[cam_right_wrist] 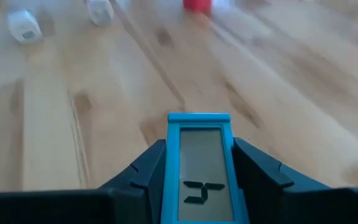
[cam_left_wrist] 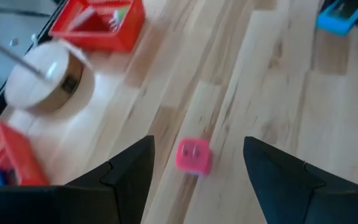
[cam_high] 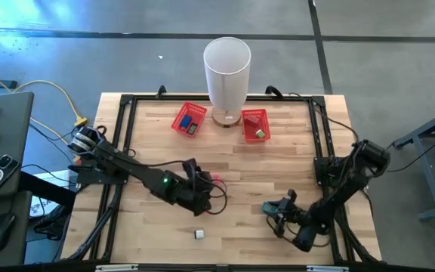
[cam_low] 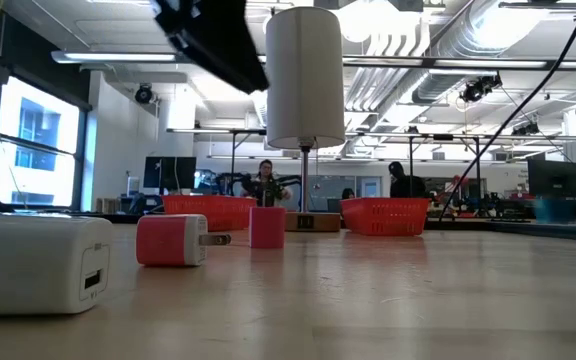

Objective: Sort adapters and digital timers
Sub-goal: Put the light blue digital timer into the left red bin

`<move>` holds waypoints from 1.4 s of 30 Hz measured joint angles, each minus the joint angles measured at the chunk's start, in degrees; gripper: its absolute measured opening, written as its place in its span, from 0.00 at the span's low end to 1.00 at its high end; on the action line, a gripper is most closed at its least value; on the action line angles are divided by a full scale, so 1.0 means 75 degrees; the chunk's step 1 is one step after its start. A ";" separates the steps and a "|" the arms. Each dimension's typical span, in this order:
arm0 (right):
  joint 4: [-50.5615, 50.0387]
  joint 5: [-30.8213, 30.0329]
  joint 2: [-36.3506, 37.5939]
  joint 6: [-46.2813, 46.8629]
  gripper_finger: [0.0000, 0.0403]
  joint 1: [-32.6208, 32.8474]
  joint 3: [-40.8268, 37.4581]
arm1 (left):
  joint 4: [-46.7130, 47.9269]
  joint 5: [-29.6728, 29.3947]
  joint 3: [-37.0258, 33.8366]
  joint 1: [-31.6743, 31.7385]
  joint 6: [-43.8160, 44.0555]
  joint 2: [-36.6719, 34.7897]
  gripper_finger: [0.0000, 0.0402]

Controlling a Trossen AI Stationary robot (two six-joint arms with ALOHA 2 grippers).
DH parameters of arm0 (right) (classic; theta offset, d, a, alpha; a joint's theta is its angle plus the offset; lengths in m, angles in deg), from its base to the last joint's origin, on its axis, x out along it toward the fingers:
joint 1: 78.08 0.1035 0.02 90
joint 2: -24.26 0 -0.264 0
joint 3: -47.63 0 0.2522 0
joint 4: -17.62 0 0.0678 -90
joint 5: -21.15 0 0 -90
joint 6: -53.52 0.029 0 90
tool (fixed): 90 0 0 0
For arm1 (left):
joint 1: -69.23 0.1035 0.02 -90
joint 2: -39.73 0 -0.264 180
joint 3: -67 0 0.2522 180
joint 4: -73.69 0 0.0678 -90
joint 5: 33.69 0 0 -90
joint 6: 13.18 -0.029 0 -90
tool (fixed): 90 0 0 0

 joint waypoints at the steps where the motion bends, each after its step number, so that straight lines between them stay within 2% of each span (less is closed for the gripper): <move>1: 0.0307 0.0044 0.0035 -0.0450 0.35 -0.0141 0.0005 | -0.0143 0.0055 0.0000 0.0032 -0.0144 0.0000 0.59; 6: 0.1473 0.0413 0.0072 -0.2464 0.35 -0.0711 0.0009 | -0.0570 0.0314 0.0000 0.0227 -0.0669 0.0000 0.59; 11: 0.1987 0.0620 0.0073 -0.3446 0.35 -0.1040 0.0009 | -0.0806 0.0524 0.0000 0.0407 -0.1016 0.0048 0.59; 18: 0.2364 0.0601 0.0277 -0.4652 0.35 -0.1403 0.0009 | -0.1550 0.1013 0.0000 0.0557 -0.2129 0.0255 0.59; 21: 0.2132 0.0495 0.0632 -0.5012 0.35 -0.1547 0.0009 | -0.1690 0.1109 -0.0003 0.0554 -0.2568 0.0326 0.59; 26: 0.2101 -0.0183 0.1398 -0.5767 0.35 -0.1880 0.0009 | -0.2125 0.1126 0.0002 0.0528 -0.3161 0.0457 0.59; 31: 0.2715 -0.0305 0.1803 -0.6919 0.35 -0.2281 0.0011 | -0.2644 0.1351 0.0003 0.0435 -0.3385 0.0517 0.59; 37: 0.3417 0.0860 0.1723 -0.7162 0.35 -0.2769 0.0013 | -0.3218 0.1391 0.0003 0.0290 -0.3994 0.0645 0.59; 42: 0.3727 0.1350 0.1718 -0.7249 0.35 -0.2777 0.0014 | -0.3577 0.1394 0.0000 0.0286 -0.4340 0.0870 0.59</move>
